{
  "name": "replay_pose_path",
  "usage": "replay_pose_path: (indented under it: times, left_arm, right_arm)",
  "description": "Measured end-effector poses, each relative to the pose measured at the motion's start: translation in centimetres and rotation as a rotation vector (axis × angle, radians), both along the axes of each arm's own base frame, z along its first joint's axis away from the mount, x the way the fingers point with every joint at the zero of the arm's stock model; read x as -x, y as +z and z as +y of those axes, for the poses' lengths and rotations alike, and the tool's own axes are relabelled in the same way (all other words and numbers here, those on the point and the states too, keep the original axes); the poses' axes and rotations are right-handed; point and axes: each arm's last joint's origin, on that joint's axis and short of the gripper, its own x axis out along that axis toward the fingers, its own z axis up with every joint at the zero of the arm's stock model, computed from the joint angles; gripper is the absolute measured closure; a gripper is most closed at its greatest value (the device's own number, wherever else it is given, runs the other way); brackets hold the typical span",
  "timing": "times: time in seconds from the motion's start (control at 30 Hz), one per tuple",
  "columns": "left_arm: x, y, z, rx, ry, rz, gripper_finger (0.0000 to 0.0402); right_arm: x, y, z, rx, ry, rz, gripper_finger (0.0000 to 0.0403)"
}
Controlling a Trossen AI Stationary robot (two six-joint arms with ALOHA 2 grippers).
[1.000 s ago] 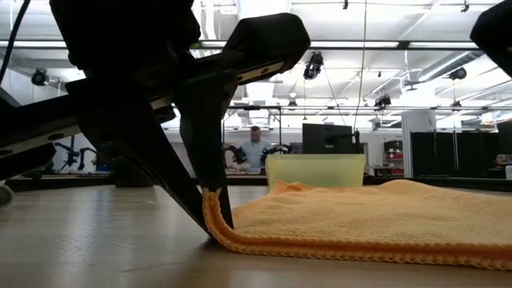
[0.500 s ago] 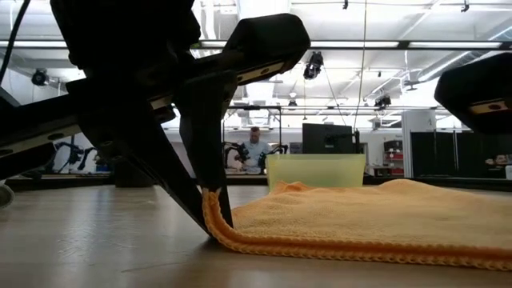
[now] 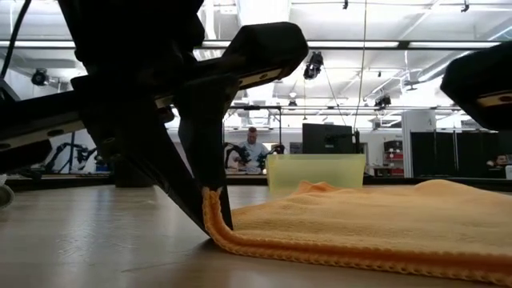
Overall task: Fold microfiber towels
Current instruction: Fold the orange microfiber towel
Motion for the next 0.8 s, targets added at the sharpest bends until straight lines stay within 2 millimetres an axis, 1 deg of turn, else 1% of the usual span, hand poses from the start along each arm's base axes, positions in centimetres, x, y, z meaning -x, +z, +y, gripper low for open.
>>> replay_pose_path:
  times: [0.07,0.13,0.23,0.37,0.5,0.63,0.8]
  left_arm:
    - [0.1,0.1,0.0,0.01,0.004,0.006,0.0402]
    - [0.2,0.4,0.1,0.024,0.015,0.017,0.0401]
    - [0.4,0.8,0.2,0.067,0.012,0.043,0.0401]
    - [0.6,1.8,0.4,0.173,-0.041,0.103,0.0401]
    - [0.6,3.2,1.0,0.351,-0.045,0.172,0.0401]
    - [0.4,4.5,1.9,0.518,-0.034,0.244,0.0401]
    - [0.0,5.3,3.3,0.68,-0.025,0.336,0.0401]
  right_arm:
    - [-0.1,0.2,0.1,0.0,-0.003,-0.006,0.0377]
    - [-0.3,0.4,0.2,-0.008,-0.008,-0.011,0.0389]
    - [-0.4,0.7,0.5,-0.026,-0.024,-0.021,0.0392]
    - [-0.5,1.5,0.9,-0.052,-0.026,-0.045,0.0394]
    - [-0.5,2.6,1.4,-0.116,-0.065,-0.071,0.0394]
    - [0.0,3.8,1.9,-0.175,-0.115,-0.128,0.0394]
    - [0.6,4.8,2.3,-0.247,-0.199,-0.151,0.0394]
